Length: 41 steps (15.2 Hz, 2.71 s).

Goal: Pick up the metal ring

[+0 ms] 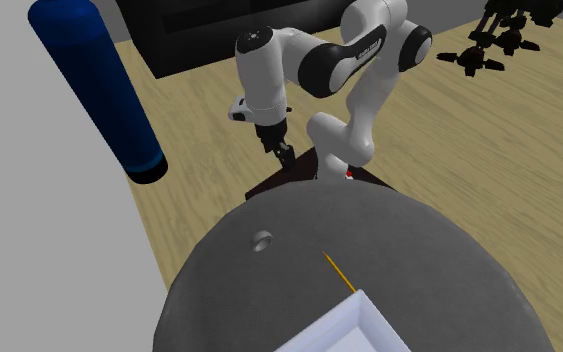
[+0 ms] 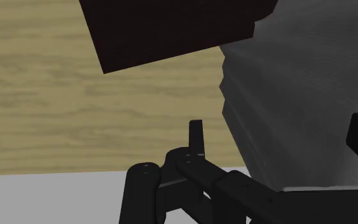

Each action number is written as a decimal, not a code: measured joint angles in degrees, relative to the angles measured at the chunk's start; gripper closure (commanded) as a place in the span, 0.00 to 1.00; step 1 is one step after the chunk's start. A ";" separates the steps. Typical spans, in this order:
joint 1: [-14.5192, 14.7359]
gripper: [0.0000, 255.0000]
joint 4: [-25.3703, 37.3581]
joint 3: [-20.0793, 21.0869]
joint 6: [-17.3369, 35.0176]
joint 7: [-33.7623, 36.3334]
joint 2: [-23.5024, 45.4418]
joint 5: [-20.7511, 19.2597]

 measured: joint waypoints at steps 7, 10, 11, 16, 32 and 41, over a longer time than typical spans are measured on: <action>1.25 0.00 7.07 3.85 2.30 4.90 7.94 2.93; 1.84 0.00 12.24 6.27 3.60 8.09 13.46 4.26; 2.00 0.00 13.16 6.94 4.24 9.01 14.72 4.54; 2.55 0.00 23.59 10.13 4.31 13.84 23.64 5.06; 3.76 1.00 31.83 14.27 9.72 20.35 35.40 4.03; 3.76 1.00 31.68 14.26 9.86 20.33 35.35 4.04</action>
